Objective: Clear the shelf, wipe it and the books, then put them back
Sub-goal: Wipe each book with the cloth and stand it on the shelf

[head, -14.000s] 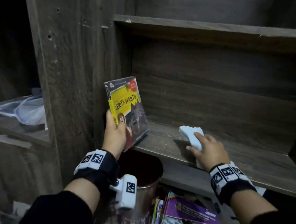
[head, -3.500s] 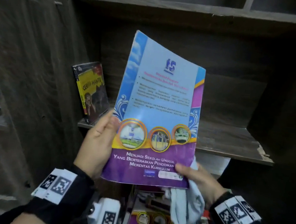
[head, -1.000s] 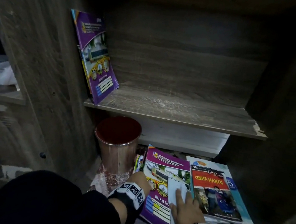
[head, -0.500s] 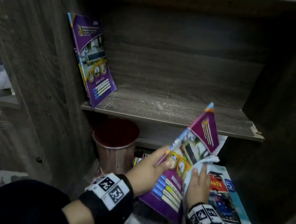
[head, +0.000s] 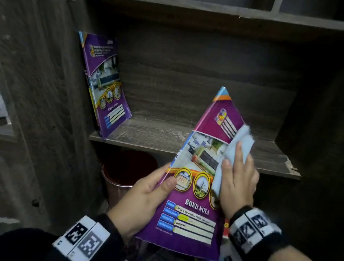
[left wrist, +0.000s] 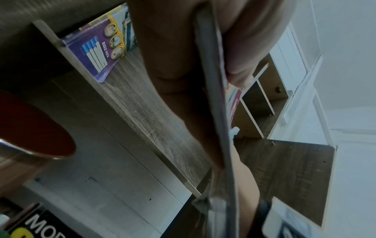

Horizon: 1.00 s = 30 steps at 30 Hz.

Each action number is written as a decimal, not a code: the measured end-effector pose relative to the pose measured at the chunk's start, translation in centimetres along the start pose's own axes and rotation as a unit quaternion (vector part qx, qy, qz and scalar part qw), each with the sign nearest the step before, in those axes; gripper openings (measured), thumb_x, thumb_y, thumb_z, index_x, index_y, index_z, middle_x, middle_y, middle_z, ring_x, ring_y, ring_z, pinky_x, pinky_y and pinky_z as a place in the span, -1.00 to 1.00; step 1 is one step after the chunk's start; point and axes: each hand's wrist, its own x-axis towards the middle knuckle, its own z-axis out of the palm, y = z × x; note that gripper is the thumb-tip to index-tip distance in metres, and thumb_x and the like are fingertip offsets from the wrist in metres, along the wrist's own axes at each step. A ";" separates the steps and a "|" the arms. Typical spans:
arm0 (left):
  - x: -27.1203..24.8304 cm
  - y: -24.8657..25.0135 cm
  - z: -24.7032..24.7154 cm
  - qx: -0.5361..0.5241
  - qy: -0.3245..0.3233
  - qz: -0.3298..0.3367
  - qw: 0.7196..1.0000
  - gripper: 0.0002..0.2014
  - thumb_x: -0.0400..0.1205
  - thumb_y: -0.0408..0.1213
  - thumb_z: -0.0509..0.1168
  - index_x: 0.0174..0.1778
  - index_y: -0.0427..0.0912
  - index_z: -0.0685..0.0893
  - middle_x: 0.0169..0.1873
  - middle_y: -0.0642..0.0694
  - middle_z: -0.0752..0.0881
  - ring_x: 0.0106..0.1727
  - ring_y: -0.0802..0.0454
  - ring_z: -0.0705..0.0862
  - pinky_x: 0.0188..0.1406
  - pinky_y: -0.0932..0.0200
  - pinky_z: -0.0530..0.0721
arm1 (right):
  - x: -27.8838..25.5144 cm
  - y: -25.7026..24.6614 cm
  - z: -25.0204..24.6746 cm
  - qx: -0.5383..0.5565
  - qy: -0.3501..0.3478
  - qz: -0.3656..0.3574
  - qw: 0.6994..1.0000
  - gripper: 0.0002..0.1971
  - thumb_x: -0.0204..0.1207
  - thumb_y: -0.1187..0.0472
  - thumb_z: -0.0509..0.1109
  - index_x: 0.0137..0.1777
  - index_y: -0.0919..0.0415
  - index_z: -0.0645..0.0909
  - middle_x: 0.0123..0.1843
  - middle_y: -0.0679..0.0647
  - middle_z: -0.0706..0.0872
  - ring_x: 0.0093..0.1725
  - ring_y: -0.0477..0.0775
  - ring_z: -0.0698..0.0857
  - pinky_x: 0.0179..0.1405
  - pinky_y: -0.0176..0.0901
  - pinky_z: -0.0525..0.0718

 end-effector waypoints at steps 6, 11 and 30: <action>0.2 -2.1 1.0 0.054 0.007 0.009 0.998 -0.57 0.63 -0.21 0.17 0.44 -0.14 0.50 0.28 0.11 0.71 0.33 0.16 0.64 0.27 0.31 0.56 | -6.3 0.9 0.8 -0.082 -0.049 -0.344 0.934 -0.51 0.73 -0.18 -0.15 0.64 -0.19 0.08 0.54 0.18 0.29 0.36 0.27 0.35 0.32 0.10 0.31; 0.0 -2.7 1.6 0.030 -0.027 -0.055 0.998 -0.65 0.68 -0.19 0.21 0.40 -0.04 0.50 0.15 -0.05 0.79 0.10 0.05 0.76 0.02 0.24 0.69 | 0.7 0.9 0.0 -0.026 0.068 -0.123 0.990 -0.47 0.64 -0.24 -0.14 0.63 -0.30 0.06 0.58 0.22 0.26 0.48 0.31 0.27 0.45 0.19 0.18; 1.8 -4.1 2.0 0.012 -0.025 -0.054 0.998 -0.58 0.59 -0.15 0.21 0.41 0.04 0.51 0.19 -0.08 0.77 0.18 -0.06 0.75 0.12 0.09 0.71 | 3.0 1.9 -1.4 0.003 0.042 0.101 0.994 -0.37 0.50 -0.30 -0.23 0.62 -0.38 -0.07 0.70 0.07 0.05 0.61 0.26 0.08 0.54 0.26 0.06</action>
